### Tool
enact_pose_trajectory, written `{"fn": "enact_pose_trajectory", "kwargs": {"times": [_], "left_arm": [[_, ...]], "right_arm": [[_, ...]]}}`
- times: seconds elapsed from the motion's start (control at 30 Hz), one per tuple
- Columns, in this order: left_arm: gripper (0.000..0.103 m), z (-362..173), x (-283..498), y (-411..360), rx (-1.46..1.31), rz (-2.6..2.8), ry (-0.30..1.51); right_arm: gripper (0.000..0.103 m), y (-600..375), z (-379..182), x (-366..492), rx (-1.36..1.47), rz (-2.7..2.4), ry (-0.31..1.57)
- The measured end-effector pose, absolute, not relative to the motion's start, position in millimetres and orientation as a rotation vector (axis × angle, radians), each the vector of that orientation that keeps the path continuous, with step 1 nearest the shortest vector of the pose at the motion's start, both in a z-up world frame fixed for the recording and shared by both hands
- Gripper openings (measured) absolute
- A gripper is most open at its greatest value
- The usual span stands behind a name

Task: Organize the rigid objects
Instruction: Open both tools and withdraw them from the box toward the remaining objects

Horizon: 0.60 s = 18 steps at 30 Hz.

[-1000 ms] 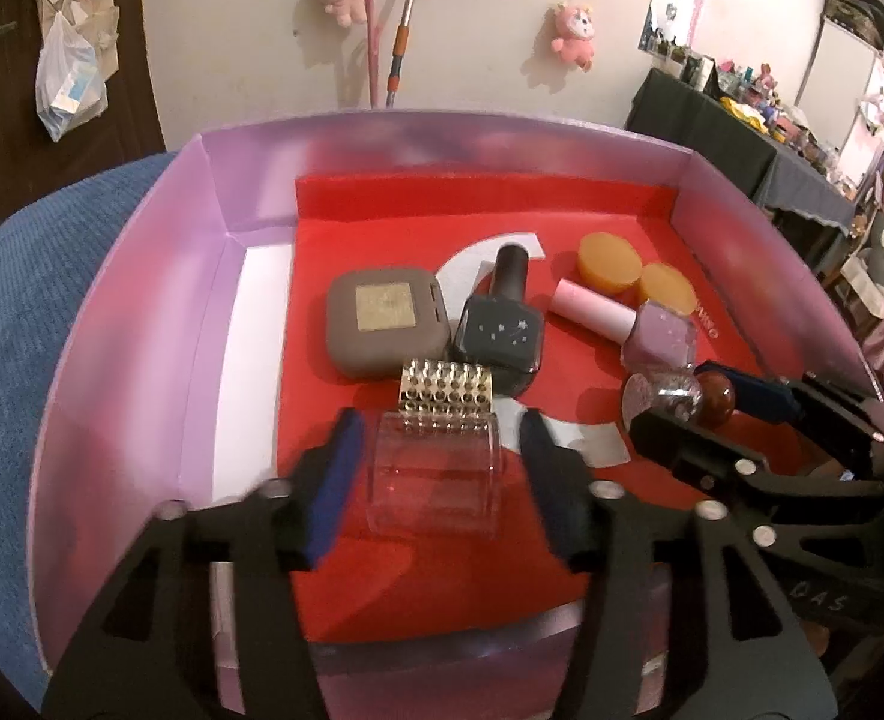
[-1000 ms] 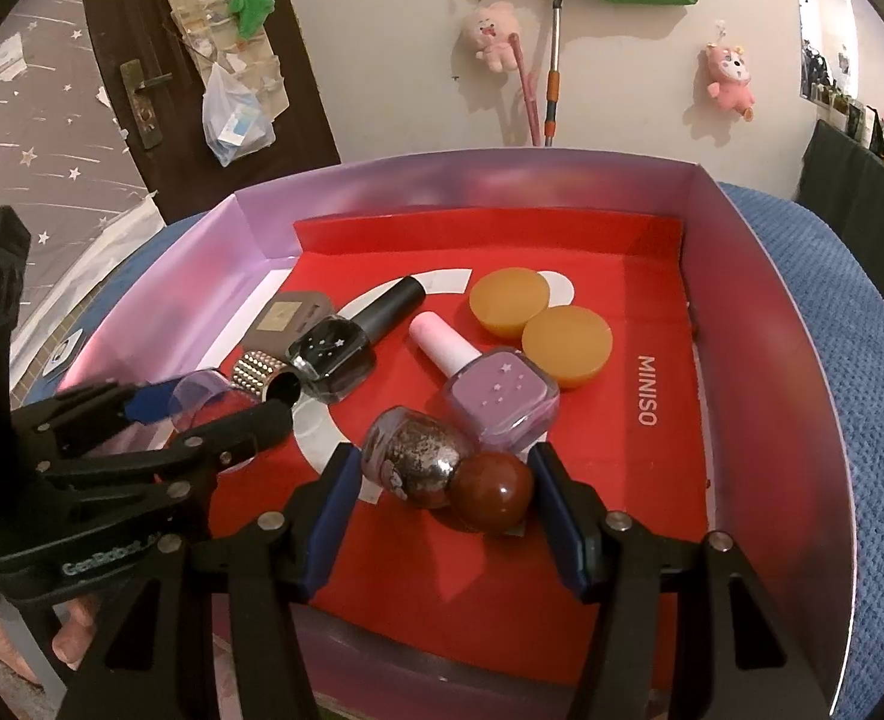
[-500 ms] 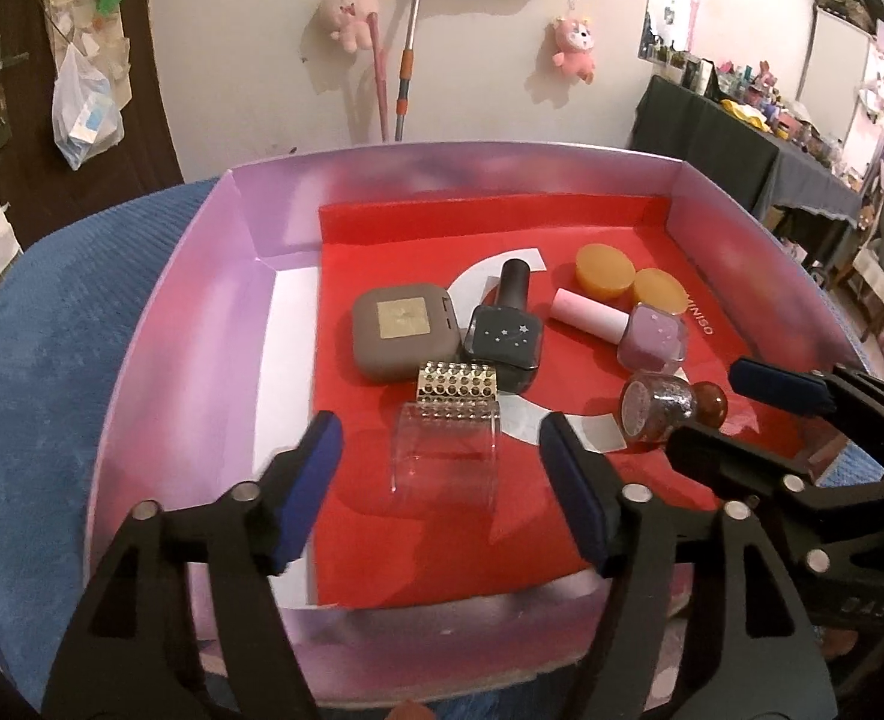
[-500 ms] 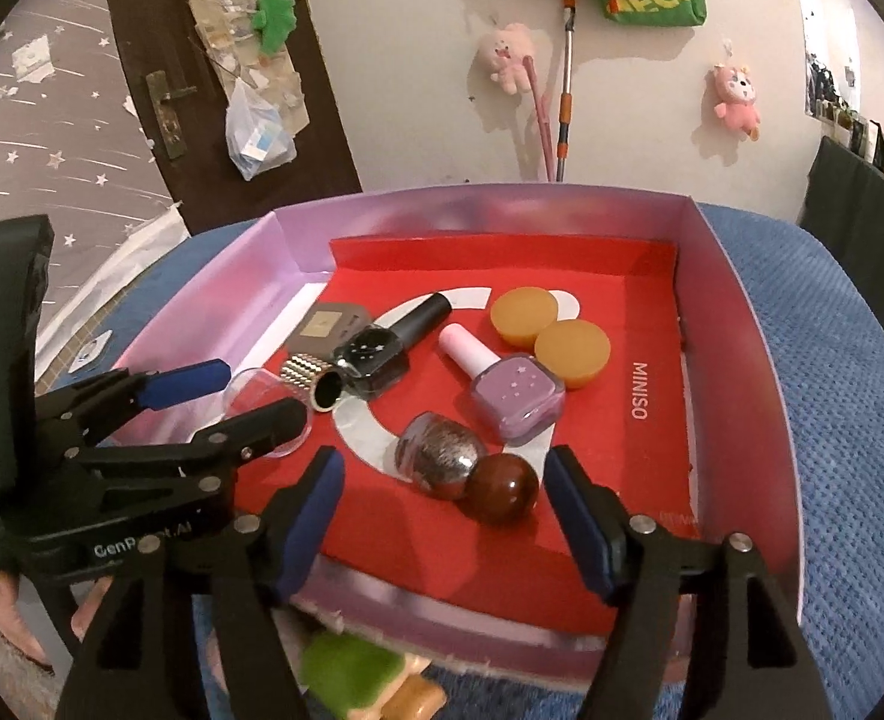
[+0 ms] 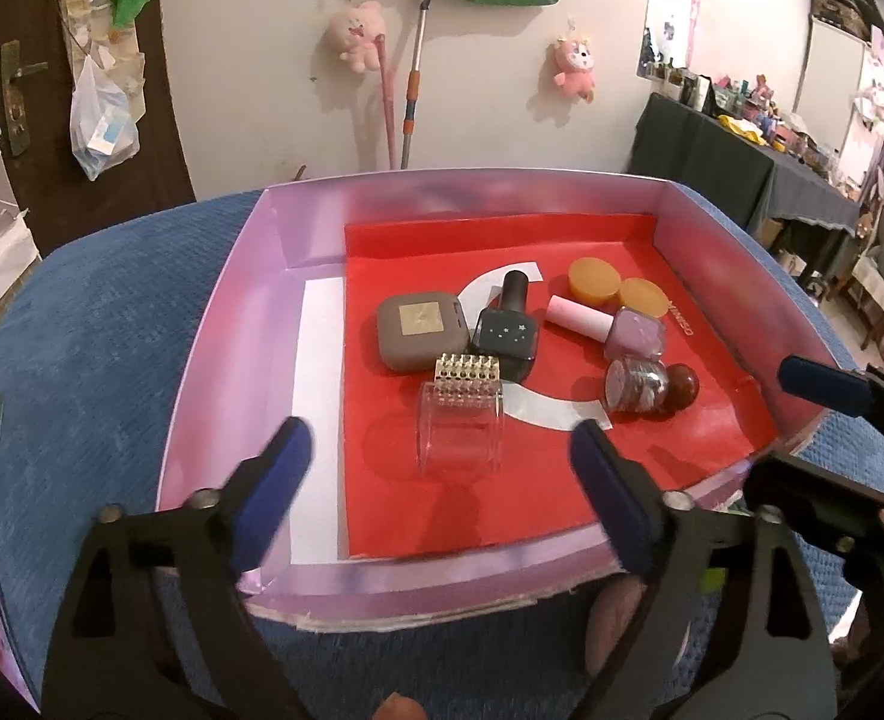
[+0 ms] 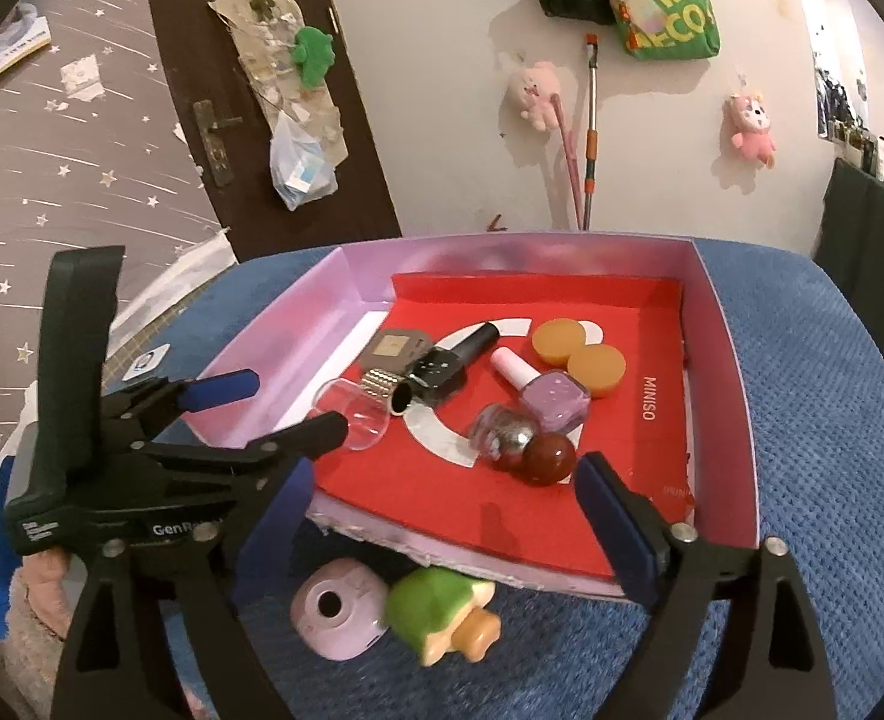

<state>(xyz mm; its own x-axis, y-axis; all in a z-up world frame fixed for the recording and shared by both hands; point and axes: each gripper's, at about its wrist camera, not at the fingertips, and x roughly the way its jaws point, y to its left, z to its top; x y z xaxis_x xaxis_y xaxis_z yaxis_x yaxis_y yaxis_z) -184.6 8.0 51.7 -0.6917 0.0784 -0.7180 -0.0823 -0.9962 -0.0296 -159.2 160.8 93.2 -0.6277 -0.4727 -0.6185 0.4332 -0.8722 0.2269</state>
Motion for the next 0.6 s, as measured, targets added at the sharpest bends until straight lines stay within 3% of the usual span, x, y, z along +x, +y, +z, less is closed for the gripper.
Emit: {"fn": "enact_pose_trajectory", "kwargs": {"times": [0.27,0.6], "left_arm": [[0.098,57.9,-169.2,5.0,-1.153,2.836,0.011],[0.101,58.1,-155.6,-3.3,-1.135,2.872,-0.017]], "right_arm": [[0.102,167.5,98.3,-146.1,0.914,-2.443,-0.12],[0.103,170.5,100.4,-134.7,0.887,-2.43,-0.142]]}}
